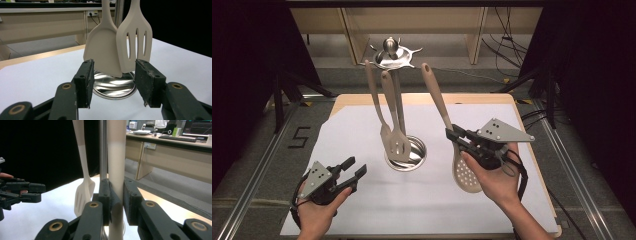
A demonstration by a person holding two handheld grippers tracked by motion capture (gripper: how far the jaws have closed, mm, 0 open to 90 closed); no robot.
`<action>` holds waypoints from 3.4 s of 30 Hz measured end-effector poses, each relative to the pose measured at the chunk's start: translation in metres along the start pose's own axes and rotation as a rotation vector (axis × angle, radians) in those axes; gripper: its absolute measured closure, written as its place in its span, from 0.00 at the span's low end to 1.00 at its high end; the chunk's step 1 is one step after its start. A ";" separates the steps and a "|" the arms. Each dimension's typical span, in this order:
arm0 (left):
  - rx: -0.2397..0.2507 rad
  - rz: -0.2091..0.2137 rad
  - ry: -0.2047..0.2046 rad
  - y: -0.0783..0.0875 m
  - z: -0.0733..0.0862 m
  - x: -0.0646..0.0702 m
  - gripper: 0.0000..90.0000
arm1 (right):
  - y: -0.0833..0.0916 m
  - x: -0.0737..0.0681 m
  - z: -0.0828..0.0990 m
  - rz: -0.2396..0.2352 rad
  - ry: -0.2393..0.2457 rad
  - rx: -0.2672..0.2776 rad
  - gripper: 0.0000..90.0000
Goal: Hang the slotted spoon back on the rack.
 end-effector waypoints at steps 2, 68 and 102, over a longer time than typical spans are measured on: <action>0.001 0.000 0.001 0.000 0.000 0.000 0.55 | 0.000 0.000 -0.001 0.009 0.004 -0.008 0.88; 0.000 0.009 -0.001 0.001 0.000 0.001 0.55 | -0.038 -0.004 0.003 -0.007 0.028 -0.076 0.87; 0.012 0.016 -0.002 0.001 0.000 0.000 0.55 | -0.057 -0.008 0.005 -0.010 0.029 -0.097 0.85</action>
Point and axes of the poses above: each handheld gripper's, and its own axes: y roughly backward along the jaws, z roughly out of its underside, x roughly to its right, the point moved 5 cm from there along -y, roughly forward along the jaws, and after that the axes turned 2 degrees about -y, right-handed, at the moved point
